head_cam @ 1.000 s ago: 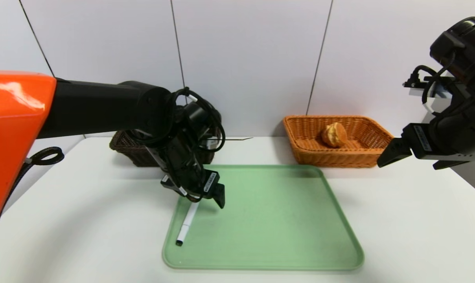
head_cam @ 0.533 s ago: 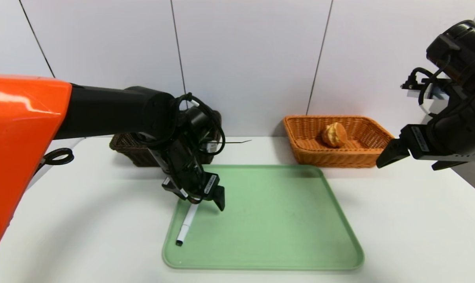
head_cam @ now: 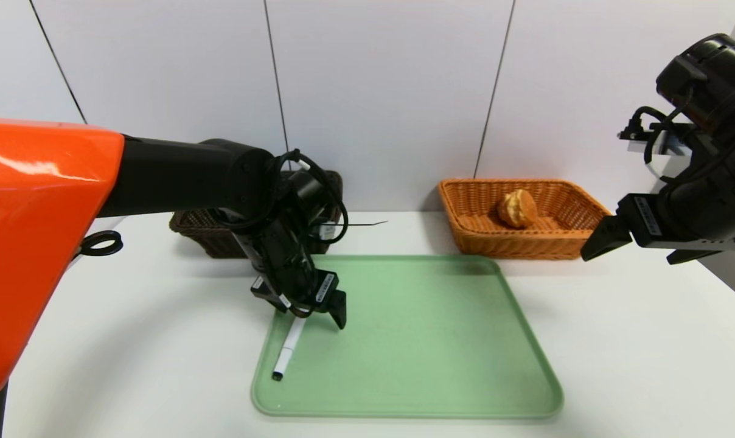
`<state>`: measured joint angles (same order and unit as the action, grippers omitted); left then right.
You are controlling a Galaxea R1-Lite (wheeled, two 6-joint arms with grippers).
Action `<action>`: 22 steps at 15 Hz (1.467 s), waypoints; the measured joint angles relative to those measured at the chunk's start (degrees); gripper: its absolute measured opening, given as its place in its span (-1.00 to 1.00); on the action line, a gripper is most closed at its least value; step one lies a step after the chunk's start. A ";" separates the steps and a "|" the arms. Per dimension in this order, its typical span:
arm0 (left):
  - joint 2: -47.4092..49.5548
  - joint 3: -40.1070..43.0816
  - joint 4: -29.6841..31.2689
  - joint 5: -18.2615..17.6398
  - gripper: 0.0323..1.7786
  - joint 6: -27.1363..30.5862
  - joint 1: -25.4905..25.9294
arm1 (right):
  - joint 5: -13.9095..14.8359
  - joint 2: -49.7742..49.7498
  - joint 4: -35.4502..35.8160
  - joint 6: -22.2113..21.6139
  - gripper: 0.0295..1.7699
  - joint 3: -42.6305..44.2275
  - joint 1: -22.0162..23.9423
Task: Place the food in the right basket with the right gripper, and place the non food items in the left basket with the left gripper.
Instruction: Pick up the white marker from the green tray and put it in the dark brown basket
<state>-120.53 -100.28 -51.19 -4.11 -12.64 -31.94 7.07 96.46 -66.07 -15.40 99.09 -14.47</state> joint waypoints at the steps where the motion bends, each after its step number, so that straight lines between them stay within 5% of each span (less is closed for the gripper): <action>1: 0.00 0.00 -0.02 -0.02 0.91 -0.02 0.02 | 0.01 0.04 0.01 0.00 0.92 0.02 0.00; 14: 0.82 2.38 0.09 0.41 0.91 0.09 -0.06 | 0.04 0.06 0.00 0.11 0.92 0.41 0.00; 22: 0.10 2.29 0.20 3.78 0.91 0.41 -0.22 | 0.00 0.15 0.00 0.11 0.92 0.50 0.00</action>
<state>-120.43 -97.99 -50.99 -0.33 -12.23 -32.16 7.07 96.61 -66.07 -15.29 99.58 -14.47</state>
